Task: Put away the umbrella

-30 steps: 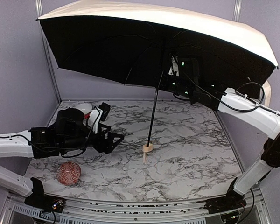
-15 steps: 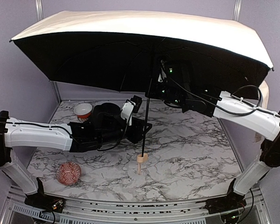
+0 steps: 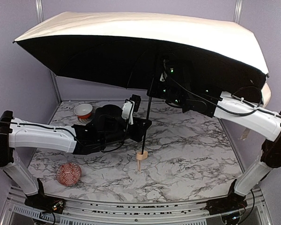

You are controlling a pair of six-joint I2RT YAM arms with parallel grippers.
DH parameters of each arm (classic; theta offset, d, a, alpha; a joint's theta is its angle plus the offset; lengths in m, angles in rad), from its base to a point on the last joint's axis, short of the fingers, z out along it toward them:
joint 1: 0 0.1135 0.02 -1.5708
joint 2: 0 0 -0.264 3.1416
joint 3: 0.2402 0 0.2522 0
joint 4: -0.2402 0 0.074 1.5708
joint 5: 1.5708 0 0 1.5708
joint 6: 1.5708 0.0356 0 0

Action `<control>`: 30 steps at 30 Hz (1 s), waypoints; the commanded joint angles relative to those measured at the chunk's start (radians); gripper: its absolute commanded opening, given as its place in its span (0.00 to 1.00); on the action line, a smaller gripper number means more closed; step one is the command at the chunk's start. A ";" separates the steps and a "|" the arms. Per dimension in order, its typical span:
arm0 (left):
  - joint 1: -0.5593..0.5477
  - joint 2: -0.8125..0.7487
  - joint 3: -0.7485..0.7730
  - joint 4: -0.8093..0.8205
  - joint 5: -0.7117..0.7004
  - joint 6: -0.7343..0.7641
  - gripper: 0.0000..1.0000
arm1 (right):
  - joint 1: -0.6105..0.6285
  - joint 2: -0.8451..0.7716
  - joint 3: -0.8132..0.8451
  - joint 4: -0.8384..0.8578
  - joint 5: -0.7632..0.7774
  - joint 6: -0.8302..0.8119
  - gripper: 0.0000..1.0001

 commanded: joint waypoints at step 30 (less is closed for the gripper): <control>-0.008 -0.035 -0.241 0.474 0.116 -0.194 0.00 | -0.187 -0.354 -0.549 0.403 -0.431 -0.119 0.90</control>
